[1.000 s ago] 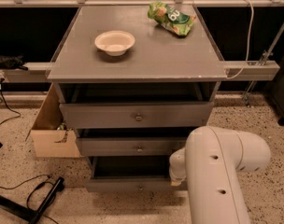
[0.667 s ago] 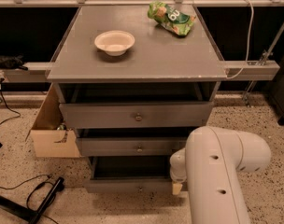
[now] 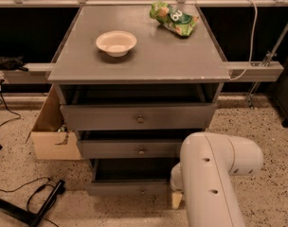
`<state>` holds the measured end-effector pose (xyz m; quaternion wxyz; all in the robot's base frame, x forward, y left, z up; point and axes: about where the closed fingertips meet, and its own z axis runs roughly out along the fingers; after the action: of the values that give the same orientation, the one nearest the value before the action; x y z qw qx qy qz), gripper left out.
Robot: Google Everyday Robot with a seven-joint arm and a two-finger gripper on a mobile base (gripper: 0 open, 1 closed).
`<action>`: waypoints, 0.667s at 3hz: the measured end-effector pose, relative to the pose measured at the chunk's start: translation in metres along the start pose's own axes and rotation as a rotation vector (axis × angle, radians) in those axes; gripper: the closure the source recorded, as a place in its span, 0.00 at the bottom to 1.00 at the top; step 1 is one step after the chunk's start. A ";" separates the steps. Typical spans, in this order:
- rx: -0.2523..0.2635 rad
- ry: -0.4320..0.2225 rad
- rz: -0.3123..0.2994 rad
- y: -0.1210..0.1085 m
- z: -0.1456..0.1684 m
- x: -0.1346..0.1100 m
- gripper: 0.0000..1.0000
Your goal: Open bottom drawer
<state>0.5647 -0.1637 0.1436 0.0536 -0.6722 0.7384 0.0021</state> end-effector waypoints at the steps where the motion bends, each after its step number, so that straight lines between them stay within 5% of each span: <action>1: -0.001 0.006 -0.014 -0.003 0.002 -0.003 0.00; 2: -0.033 0.025 -0.029 0.001 0.003 -0.010 0.18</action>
Offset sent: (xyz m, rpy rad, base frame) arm 0.0007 0.0172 0.0006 -0.0489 0.0717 0.0483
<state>0.5646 -0.1532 0.1417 0.0334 -0.6835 0.7291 0.0050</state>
